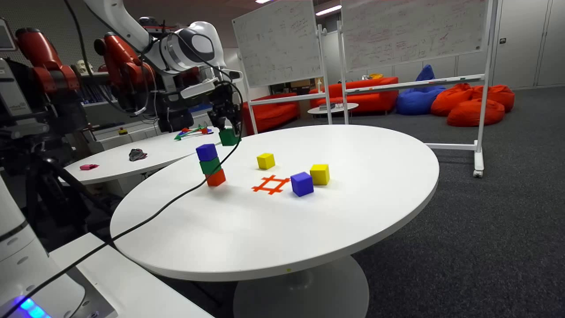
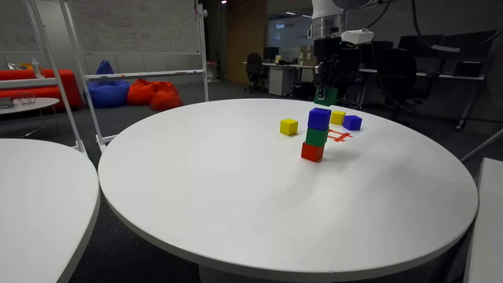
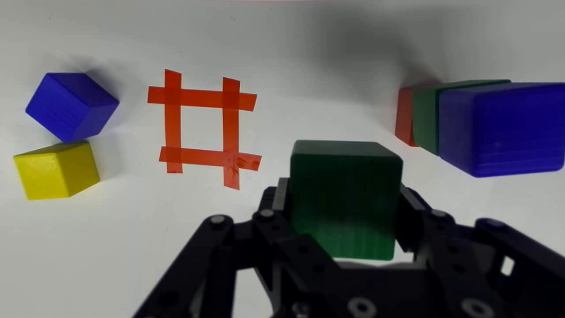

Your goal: Unstack all the toy blocks then put the orange block in the marked zone

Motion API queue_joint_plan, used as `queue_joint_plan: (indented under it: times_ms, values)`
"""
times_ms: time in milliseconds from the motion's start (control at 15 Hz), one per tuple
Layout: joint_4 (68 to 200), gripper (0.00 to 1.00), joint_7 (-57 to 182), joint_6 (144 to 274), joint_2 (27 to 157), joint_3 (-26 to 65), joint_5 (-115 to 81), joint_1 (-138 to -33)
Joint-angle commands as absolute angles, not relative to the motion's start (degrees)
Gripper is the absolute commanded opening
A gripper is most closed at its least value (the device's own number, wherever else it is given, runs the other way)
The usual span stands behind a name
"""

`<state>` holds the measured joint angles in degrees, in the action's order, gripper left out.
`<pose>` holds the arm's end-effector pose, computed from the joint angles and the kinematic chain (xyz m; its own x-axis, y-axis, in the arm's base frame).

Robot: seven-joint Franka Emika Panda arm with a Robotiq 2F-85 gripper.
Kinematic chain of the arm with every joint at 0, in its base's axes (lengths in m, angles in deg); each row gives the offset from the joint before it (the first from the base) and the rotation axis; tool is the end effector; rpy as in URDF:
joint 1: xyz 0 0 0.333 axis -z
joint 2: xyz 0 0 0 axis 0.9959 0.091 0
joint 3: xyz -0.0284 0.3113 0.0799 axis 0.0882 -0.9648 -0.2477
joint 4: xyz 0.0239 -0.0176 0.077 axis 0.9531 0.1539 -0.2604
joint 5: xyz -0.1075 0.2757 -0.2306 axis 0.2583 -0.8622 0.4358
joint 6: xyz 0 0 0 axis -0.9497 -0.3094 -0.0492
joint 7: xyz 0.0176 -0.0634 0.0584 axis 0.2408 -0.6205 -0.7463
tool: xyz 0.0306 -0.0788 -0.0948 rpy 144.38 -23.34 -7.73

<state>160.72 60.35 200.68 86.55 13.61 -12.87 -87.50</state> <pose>0.5547 0.0392 0.3309 0.9923 0.1089 -0.0591 0.1139 -0.9893 0.0909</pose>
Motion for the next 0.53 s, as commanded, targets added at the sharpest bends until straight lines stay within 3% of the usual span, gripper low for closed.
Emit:
queue_joint_plan:
  times_ms: [0, 467]
  values:
    - [164.20, 0.31, 56.72, 204.61, 84.31, 14.06, -15.63, -86.05]
    - [166.62, 0.31, 54.39, 208.85, 84.20, 14.79, -18.44, -84.62]
